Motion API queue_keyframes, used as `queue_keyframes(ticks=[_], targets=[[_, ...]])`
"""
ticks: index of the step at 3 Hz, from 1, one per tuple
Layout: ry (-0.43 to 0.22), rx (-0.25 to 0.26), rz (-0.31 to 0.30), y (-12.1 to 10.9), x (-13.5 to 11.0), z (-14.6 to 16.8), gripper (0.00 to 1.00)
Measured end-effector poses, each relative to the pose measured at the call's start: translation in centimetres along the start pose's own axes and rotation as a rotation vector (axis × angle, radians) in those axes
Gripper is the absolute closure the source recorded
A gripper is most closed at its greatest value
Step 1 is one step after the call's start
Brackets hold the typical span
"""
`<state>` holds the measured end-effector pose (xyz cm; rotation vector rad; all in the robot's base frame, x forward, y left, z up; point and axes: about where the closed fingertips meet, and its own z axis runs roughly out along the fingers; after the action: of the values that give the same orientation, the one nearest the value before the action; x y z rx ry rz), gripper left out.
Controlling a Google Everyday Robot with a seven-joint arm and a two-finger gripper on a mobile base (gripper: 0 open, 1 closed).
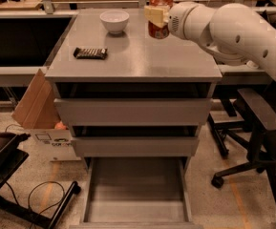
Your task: Pick coke can from bottom drawer and place on counter
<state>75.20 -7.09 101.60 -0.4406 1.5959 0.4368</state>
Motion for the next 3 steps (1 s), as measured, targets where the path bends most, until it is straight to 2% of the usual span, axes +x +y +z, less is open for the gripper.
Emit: queue_keyframes(ticks=[1,3], targets=[[-0.003,0.064,-0.01,-3.3,1.2,1.0,1.0],[0.018,0.11,0.065,-8.5,7.5,4.2,1.0]])
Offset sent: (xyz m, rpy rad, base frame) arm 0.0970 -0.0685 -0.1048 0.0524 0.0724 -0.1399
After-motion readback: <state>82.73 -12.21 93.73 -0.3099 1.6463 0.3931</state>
